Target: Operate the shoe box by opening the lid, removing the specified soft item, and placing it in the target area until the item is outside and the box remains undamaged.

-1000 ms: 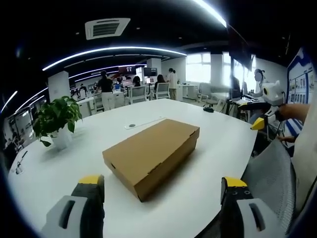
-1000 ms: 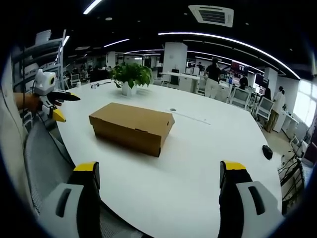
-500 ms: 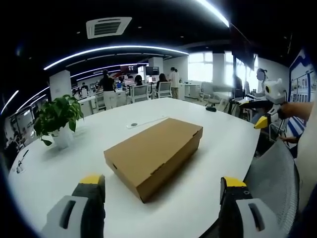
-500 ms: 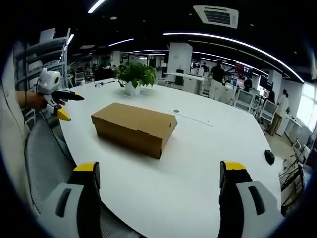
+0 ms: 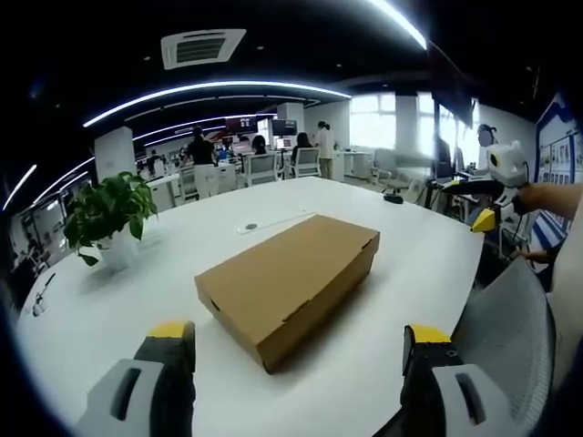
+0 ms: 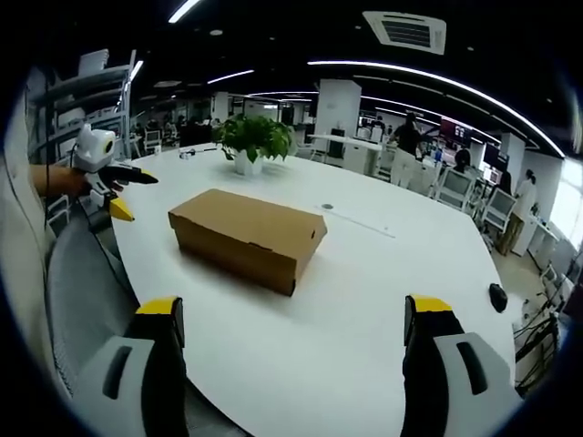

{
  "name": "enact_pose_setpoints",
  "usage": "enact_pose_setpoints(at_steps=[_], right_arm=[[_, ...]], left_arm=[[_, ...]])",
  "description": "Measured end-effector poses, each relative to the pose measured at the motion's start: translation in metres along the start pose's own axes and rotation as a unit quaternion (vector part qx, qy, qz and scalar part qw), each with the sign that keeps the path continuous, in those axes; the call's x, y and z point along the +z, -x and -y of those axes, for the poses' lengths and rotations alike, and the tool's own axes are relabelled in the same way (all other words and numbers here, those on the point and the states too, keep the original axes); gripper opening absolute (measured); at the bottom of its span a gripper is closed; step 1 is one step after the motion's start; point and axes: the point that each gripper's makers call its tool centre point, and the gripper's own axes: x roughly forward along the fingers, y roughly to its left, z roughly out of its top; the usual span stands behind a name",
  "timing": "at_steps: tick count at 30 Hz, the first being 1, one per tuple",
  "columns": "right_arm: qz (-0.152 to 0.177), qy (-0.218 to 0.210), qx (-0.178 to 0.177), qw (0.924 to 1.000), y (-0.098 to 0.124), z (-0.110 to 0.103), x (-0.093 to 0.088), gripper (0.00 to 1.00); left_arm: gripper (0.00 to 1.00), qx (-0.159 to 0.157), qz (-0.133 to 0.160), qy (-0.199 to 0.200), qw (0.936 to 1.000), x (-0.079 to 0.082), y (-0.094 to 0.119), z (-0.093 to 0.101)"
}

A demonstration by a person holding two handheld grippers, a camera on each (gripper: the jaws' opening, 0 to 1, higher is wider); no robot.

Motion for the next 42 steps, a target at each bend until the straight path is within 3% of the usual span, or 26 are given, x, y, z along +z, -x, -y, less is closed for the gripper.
enact_pose_setpoints(at_steps=[13,26,42], right_arm=[[-0.004,0.006,0.012,0.9999,-0.008,0.008,-0.002,0.95],[0.002,0.022,0.039,0.999,-0.03,0.02,-0.001,0.92],[0.007,0.051,0.09,0.9946,-0.065,0.021,0.004,0.84]], left_arm=[[0.96,0.006,-0.006,0.001,1.0,0.002,-0.006,-0.003],[0.94,0.025,0.0,0.008,0.9997,0.012,-0.016,-0.008],[0.86,0.054,-0.018,0.014,0.9983,-0.003,-0.03,-0.009]])
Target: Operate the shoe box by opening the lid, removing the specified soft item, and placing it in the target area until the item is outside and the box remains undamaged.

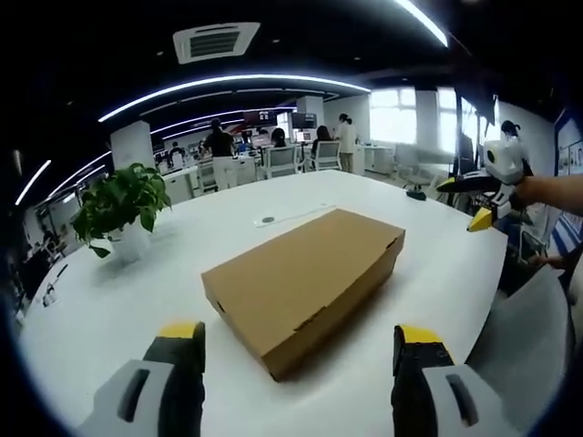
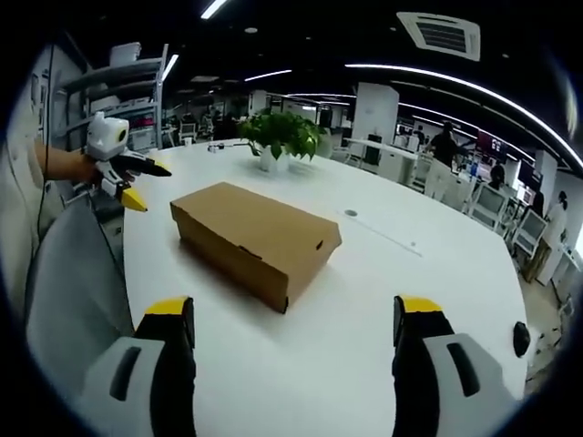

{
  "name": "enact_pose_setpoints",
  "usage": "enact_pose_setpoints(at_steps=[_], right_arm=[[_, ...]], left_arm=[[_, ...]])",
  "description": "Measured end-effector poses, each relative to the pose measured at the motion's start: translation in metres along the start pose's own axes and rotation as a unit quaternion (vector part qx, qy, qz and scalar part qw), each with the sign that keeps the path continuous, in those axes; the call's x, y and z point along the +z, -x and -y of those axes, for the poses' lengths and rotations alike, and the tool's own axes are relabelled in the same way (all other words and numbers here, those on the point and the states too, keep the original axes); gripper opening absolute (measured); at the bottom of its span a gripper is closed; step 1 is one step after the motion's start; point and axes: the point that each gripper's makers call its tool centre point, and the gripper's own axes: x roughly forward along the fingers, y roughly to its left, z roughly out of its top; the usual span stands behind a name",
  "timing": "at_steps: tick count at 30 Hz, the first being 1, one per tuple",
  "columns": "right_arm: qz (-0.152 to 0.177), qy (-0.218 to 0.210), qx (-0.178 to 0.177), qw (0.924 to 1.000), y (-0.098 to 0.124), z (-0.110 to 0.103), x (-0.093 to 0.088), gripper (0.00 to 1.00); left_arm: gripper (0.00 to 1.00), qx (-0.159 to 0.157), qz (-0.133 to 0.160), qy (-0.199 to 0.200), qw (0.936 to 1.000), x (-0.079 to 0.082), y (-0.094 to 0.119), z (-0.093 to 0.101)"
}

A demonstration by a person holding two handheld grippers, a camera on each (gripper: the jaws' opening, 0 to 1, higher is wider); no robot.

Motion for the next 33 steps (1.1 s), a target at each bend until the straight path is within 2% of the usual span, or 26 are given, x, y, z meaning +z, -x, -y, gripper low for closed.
enact_pose_setpoints(at_steps=[14,33], right_arm=[[0.008,0.016,0.035,0.9992,-0.027,0.0,0.002,0.78],[0.008,0.028,0.08,0.9964,-0.067,-0.003,-0.002,0.64]], left_arm=[[0.79,0.017,-0.01,0.002,0.9998,-0.009,-0.013,-0.002],[0.69,0.03,-0.017,0.003,0.9994,-0.015,-0.036,-0.007]])
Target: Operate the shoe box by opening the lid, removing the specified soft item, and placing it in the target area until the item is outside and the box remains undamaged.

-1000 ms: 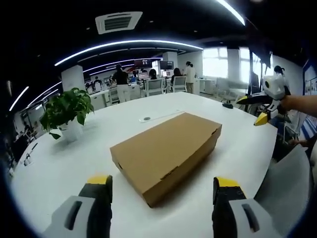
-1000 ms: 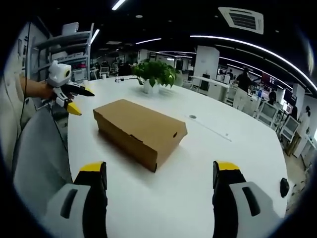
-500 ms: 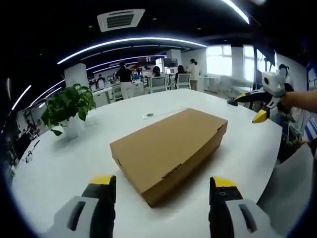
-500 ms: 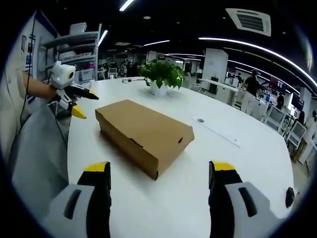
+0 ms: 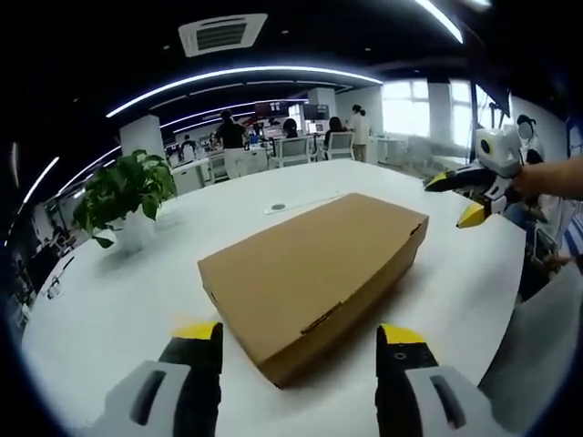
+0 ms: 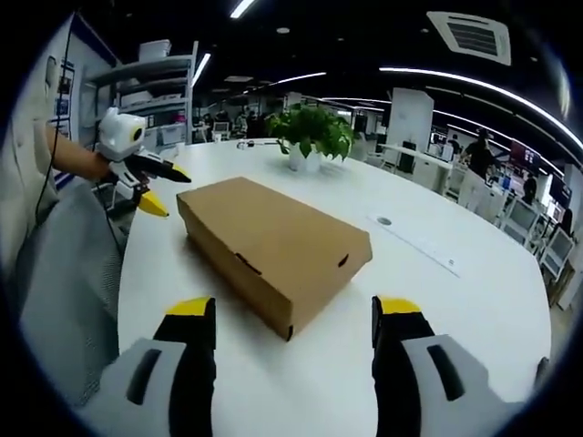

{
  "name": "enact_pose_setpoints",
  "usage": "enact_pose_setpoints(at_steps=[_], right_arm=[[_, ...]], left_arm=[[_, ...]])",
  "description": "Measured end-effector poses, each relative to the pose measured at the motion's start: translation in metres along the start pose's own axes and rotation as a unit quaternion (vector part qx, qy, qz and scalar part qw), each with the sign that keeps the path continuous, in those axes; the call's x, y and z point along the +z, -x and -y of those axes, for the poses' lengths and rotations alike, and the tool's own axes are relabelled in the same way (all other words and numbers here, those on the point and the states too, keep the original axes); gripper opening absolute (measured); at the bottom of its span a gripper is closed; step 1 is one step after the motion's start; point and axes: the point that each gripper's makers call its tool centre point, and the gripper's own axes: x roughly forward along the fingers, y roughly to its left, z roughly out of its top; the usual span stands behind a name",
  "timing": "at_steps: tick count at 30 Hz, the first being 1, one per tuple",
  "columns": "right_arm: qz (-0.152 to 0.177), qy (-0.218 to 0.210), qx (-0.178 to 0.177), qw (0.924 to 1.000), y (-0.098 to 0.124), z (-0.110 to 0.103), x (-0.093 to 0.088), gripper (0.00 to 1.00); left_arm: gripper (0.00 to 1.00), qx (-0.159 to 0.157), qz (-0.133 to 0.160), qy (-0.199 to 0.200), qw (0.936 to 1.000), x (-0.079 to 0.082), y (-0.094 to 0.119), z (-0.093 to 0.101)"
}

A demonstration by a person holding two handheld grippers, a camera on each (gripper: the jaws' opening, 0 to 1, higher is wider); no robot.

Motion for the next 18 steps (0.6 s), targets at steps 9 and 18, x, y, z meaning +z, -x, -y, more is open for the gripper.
enact_pose_setpoints(at_steps=[9,18], right_arm=[[-0.003,0.004,0.012,0.9999,-0.018,0.006,-0.006,0.55],[-0.007,0.005,0.028,0.9996,-0.036,0.003,-0.009,0.5]], left_arm=[[0.62,0.008,-0.006,-0.001,1.0,-0.002,-0.012,-0.004],[0.59,0.013,-0.002,-0.006,0.9999,0.0,-0.018,-0.006]])
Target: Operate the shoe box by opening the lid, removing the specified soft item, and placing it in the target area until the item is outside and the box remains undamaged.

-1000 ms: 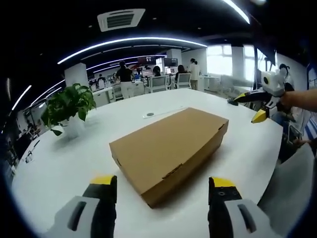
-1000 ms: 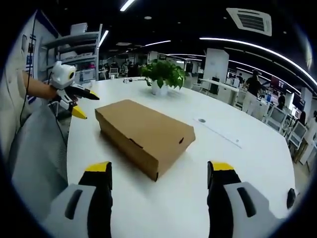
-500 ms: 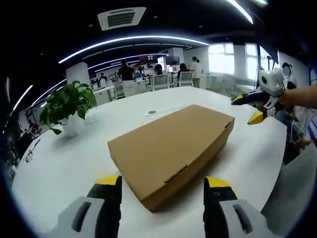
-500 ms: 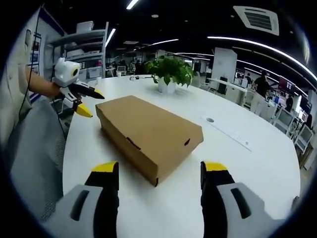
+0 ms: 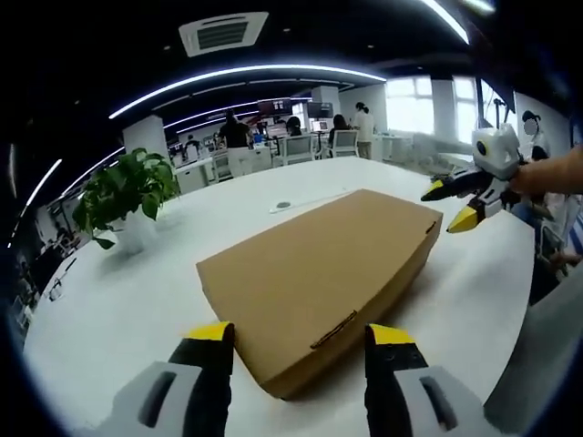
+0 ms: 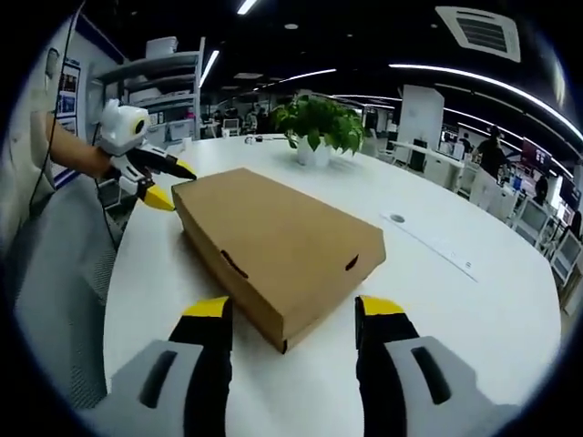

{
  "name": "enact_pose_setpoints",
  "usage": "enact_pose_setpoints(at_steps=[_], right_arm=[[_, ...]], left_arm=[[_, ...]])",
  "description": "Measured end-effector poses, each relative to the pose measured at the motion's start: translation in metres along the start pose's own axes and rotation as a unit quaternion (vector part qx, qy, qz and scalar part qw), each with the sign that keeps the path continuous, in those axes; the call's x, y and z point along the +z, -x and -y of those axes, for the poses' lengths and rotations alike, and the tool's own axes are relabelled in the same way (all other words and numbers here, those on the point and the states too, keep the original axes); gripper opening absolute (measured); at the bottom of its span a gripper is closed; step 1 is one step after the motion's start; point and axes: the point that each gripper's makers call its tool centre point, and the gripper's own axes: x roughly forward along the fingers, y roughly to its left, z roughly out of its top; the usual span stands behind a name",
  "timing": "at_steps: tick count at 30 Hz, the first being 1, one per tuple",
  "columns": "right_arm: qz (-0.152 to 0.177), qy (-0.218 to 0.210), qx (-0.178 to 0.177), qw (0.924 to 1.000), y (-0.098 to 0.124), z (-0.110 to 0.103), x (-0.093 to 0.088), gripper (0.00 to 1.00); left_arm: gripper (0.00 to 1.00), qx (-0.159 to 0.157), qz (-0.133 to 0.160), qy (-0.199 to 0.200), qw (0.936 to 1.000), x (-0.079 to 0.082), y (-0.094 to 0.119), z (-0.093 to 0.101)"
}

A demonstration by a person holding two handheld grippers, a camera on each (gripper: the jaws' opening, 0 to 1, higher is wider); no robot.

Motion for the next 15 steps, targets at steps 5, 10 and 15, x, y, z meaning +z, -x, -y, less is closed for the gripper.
enact_pose_setpoints(at_steps=[5,10,15], right_arm=[[-0.004,0.0,0.009,1.0,-0.009,0.0,-0.001,0.49],[-0.007,0.001,0.016,0.9999,-0.016,-0.002,-0.001,0.49],[-0.01,0.001,0.02,0.9997,-0.02,-0.003,-0.003,0.48]], left_arm=[[0.58,0.009,-0.002,-0.001,1.0,0.001,-0.001,-0.002],[0.58,0.018,-0.003,-0.001,0.9998,-0.004,0.001,-0.005],[0.58,0.024,-0.005,0.001,0.9997,-0.004,0.001,-0.008]])
